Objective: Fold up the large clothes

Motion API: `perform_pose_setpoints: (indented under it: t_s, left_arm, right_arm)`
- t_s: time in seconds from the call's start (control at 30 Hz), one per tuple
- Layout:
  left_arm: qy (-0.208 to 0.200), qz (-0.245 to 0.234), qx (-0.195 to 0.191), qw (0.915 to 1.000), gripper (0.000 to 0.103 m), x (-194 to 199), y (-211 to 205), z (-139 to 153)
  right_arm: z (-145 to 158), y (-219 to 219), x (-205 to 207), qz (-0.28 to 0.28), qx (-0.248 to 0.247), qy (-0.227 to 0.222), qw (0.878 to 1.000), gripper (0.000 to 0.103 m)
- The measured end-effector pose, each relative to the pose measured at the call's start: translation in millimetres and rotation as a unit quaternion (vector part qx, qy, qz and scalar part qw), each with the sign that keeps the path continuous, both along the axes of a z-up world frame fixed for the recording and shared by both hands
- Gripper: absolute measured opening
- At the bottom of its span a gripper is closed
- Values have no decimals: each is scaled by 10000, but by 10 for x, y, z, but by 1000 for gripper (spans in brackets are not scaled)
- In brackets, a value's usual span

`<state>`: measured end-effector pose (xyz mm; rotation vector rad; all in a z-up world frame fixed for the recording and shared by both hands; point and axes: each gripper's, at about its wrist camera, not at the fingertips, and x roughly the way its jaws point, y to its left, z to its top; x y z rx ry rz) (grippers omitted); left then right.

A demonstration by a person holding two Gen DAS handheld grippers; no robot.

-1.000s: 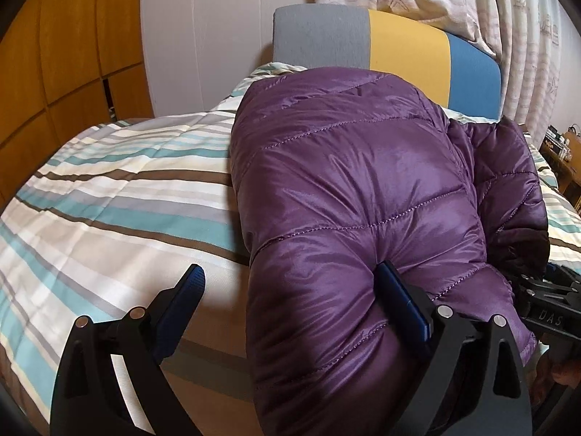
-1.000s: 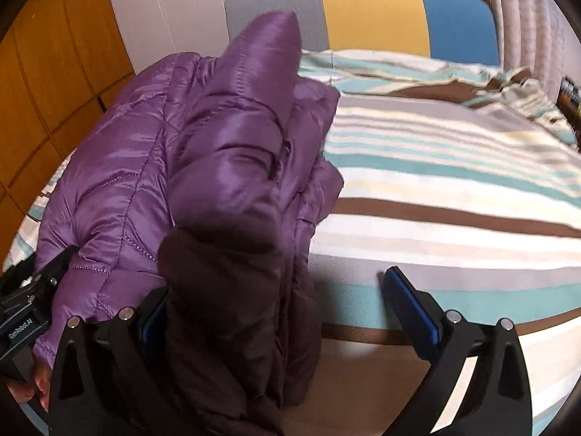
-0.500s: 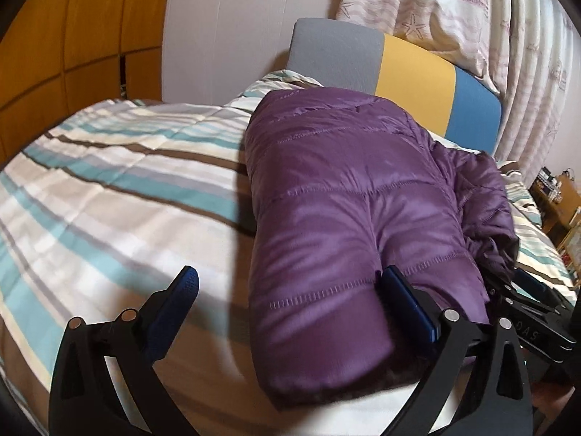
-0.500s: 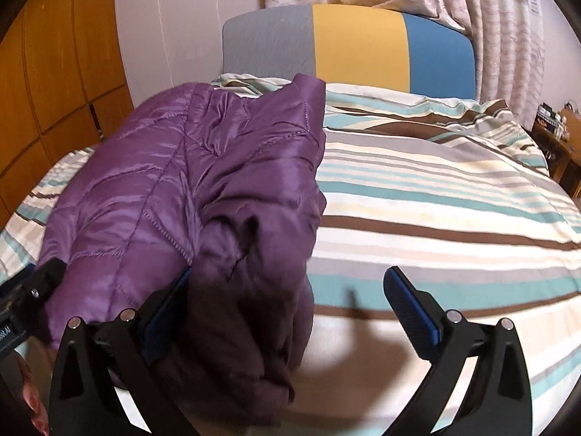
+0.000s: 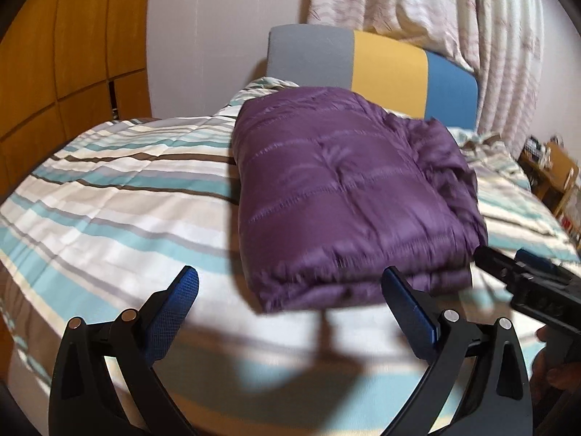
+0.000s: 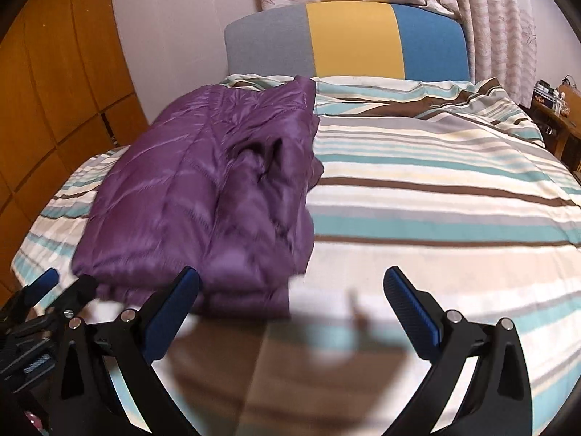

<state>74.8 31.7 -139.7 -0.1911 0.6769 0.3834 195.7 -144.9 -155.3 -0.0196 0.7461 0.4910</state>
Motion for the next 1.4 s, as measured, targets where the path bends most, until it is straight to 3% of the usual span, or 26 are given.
perform_pose_setpoints:
  t_s: [0.17,0.6,1.4]
  left_arm:
    - [-13,-92,279,9996,100,-193,-169,118]
    - [-691,-143,337,9969,100,-588,-343,515]
    - [-750,-365,364,9959,100,-612,-479,563]
  right_arm:
    - [124,-176,-268,81,165,-50,9998,101]
    - [526,-376,-805,292,354,-534,9975,101]
    - [556,-468,-860,223,504,-523,9971,101]
